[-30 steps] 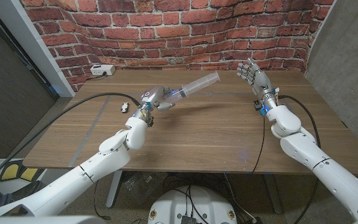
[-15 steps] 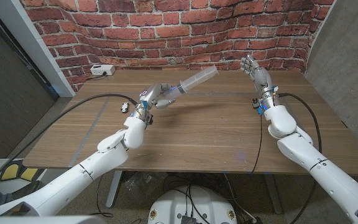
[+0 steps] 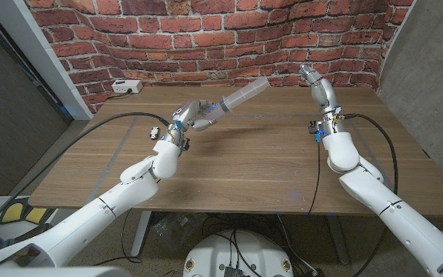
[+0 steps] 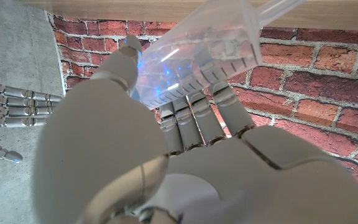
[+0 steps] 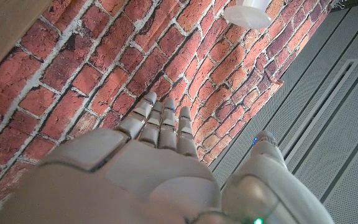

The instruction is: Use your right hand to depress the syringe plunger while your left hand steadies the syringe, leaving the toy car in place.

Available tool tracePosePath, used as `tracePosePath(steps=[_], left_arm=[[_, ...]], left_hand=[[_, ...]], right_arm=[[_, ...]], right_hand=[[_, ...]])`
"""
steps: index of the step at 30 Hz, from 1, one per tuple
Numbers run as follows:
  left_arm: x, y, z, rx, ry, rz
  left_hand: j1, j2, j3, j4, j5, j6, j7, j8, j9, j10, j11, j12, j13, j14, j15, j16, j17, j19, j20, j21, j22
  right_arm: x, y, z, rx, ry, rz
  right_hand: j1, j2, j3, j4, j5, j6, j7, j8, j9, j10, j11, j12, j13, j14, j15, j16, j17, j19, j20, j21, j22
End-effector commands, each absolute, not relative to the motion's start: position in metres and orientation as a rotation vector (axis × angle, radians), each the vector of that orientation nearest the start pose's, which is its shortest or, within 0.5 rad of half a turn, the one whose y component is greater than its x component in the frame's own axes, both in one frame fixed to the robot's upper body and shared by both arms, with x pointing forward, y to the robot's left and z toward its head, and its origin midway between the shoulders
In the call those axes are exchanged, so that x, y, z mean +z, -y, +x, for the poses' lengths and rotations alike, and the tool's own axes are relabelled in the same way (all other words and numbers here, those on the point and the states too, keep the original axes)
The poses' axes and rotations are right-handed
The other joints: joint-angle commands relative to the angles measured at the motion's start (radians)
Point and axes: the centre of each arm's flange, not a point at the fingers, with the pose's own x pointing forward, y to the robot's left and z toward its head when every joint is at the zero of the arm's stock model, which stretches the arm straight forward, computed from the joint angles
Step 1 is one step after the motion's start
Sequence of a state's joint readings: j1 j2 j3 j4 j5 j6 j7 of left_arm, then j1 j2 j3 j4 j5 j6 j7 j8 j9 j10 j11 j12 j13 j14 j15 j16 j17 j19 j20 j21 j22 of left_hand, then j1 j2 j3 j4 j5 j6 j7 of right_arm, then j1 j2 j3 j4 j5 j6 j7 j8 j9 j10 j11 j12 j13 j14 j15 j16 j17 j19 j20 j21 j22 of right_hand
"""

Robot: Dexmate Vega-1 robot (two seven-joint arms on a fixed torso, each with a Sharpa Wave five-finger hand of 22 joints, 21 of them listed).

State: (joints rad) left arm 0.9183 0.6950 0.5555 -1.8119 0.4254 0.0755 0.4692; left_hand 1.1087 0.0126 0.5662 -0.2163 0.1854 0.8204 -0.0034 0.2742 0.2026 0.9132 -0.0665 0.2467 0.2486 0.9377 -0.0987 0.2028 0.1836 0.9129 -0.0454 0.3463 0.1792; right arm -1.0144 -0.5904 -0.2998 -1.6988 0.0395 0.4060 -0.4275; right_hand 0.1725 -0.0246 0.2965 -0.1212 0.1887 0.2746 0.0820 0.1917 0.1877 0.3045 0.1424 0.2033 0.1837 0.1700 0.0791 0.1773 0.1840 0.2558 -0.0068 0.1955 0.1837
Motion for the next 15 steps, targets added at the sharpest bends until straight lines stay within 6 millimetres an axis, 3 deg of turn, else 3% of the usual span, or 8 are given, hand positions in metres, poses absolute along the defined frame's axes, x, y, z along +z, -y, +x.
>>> tracePosePath(steps=[1,10,15], left_arm=[[0.0142,-0.1896,0.5604,0.180,0.965,0.987],[0.0159,-0.1833,0.5637,0.142,0.993,0.935],[0.0166,-0.1802,0.5638,0.135,0.995,0.939]], left_hand=[[0.084,0.107,0.076,0.072,0.004,0.102,0.028,0.006,0.002,0.044,-0.042,-0.002,0.005,0.041,-0.055,-0.002,0.004,0.012,-0.018,0.007,0.003],[0.082,0.106,0.078,0.073,0.004,0.108,0.026,0.005,0.003,0.048,-0.040,-0.002,0.007,0.042,-0.055,-0.002,0.004,0.013,-0.019,0.008,0.003],[0.080,0.106,0.078,0.073,0.004,0.108,0.026,0.004,0.003,0.049,-0.040,-0.003,0.008,0.043,-0.054,-0.002,0.004,0.013,-0.019,0.008,0.003]], right_arm=[[0.0380,0.2480,0.5244,-0.134,1.132,-0.450],[0.0365,0.2434,0.5192,-0.181,1.176,-0.493],[0.0357,0.2415,0.5152,-0.199,1.206,-0.517]], right_hand=[[-0.021,-0.002,-0.009,0.007,0.005,-0.003,-0.008,-0.002,0.002,-0.011,0.001,-0.002,0.005,-0.007,-0.004,0.000,0.003,-0.010,-0.002,-0.007,0.002],[-0.043,-0.006,-0.020,0.016,0.010,-0.015,-0.023,-0.005,0.001,-0.035,-0.023,-0.008,0.004,-0.007,-0.023,0.006,0.003,-0.010,-0.009,-0.002,0.002],[-0.046,-0.001,-0.022,0.015,0.018,-0.012,-0.054,0.000,0.001,-0.035,-0.051,-0.001,0.003,0.050,-0.041,0.024,0.001,0.049,-0.028,0.021,0.002]])
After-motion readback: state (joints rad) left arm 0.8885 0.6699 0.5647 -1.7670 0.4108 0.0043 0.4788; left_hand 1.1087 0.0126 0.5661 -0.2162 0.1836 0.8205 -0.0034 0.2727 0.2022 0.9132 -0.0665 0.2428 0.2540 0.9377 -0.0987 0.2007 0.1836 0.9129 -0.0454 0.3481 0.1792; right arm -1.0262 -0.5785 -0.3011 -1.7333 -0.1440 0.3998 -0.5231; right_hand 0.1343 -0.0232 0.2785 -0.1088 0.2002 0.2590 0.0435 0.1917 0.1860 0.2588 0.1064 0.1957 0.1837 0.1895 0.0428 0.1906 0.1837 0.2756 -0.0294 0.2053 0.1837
